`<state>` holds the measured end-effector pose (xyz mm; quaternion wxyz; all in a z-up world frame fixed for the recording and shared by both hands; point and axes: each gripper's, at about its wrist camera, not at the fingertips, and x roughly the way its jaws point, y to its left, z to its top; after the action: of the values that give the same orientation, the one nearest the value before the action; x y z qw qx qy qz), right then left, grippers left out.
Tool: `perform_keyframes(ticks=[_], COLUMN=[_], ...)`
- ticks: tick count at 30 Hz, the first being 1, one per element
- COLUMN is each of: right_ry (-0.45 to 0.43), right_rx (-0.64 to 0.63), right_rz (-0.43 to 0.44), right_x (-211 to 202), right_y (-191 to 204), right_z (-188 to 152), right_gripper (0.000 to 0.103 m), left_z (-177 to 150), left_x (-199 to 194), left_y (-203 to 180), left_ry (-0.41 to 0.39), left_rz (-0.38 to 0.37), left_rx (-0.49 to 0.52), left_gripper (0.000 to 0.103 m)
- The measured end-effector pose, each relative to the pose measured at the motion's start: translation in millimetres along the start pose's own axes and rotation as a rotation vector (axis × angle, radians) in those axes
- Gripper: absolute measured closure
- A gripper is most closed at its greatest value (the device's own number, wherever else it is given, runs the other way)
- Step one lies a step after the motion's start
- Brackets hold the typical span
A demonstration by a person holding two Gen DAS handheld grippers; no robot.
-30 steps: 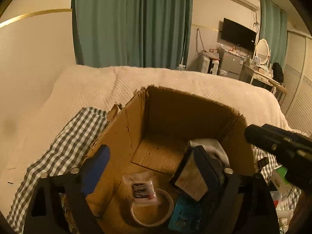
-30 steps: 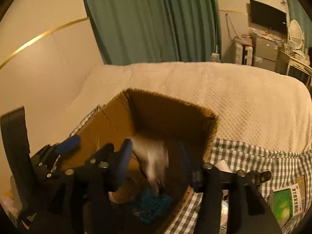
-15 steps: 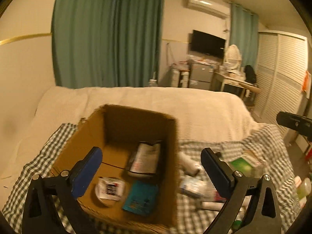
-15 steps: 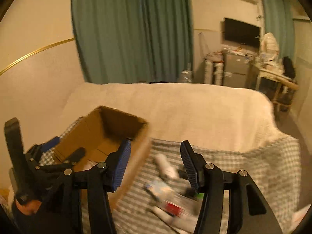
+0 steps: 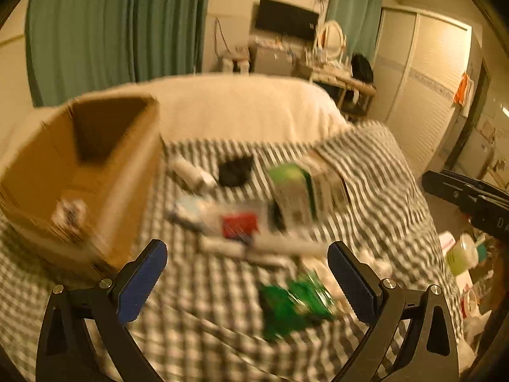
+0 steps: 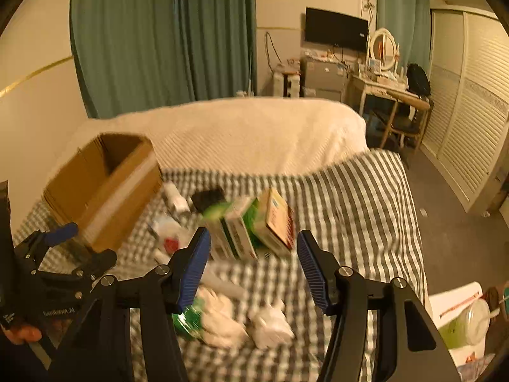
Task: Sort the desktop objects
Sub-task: 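Move both tools back over the pile of items, then grasp the green packet with left tool while right tool grasps white ceramic figurine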
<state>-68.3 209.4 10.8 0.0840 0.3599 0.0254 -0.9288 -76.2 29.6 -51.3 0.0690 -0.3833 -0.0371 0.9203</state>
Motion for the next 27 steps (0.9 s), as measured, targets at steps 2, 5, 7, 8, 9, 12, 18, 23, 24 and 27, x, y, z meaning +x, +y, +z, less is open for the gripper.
perform_keyframes(ticks=[2,5,7,8,9,12,18,23,24,27], right_ry=[0.048,0.125,0.159,0.178,0.191,0.232,0.299,0.348,0.351,0.355], right_rx=[0.007,0.015,0.011,0.007,0.002,-0.016,-0.024,-0.022,-0.031,-0.046], right_rz=[0.009,0.022,0.019,0.017,0.015,0.009,-0.012,-0.036,-0.041,-0.052], right_x=[14,35,47,54,58,73,100,114,116,116], right_y=[-8,-18,-18,-18,-19,-16,-14,-14,-12,-9], right_z=[-14,-38,-54,-60,-66,-81,-94,-101,-101,-102], right_gripper=[0.047,0.047,0.047,0.047,0.047,0.047,0.047,0.047,0.047,0.052], left_z=[-13,-28,-36,-39,-42,-50,-57,-59,-61,-64], left_x=[16,35,47,53,58,67,80,79,79,80], left_y=[-11,-22,-27,-28,-27,-25,-20,-25,-28,-31], left_ry=[0.053,0.107,0.135,0.148,0.16,0.186,0.211,0.216,0.213,0.209], left_rz=[-0.003,-0.011,-0.006,-0.003,-0.002,-0.001,0.012,-0.018,-0.02,-0.017], left_rx=[0.014,0.022,0.027,0.029,0.026,0.028,0.036,0.057,0.069,0.103], left_gripper=[0.0,0.0,0.0,0.0,0.0,0.0,0.0,0.0,0.001,0.008])
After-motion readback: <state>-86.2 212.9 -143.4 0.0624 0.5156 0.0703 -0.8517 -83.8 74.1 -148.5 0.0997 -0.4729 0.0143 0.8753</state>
